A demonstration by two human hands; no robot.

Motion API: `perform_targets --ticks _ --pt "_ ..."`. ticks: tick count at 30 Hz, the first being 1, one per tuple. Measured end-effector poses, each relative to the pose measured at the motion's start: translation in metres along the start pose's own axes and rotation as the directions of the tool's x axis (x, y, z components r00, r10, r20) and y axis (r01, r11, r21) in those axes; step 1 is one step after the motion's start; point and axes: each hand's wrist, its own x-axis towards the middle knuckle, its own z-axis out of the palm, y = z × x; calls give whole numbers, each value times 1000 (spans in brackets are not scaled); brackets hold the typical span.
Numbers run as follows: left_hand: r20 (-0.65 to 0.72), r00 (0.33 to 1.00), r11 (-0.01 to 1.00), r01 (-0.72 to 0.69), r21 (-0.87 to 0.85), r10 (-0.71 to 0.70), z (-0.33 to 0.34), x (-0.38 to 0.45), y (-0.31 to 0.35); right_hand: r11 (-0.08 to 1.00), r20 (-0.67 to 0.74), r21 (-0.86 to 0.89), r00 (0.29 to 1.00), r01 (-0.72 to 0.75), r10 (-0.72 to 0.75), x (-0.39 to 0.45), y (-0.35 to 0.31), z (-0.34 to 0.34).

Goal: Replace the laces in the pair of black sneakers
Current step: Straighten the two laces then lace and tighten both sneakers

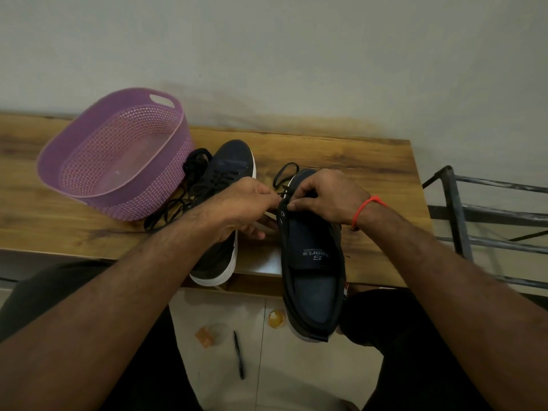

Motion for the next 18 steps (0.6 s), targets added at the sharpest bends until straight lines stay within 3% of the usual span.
perform_targets --ticks 2,7,14,18 --pt "-20 999 999 -32 13 32 1 1 -2 1000 -4 23 1000 -11 11 0 1 -1" --pt "-159 960 947 -185 264 231 14 2 0 999 4 38 1000 -3 2 1 6 -5" --pt "-134 958 932 -203 299 252 14 3 -1 999 67 51 998 1 -5 2 6 -7" --pt "-152 947 923 -224 313 282 16 4 -3 997 19 70 1000 -23 21 3 7 -4"
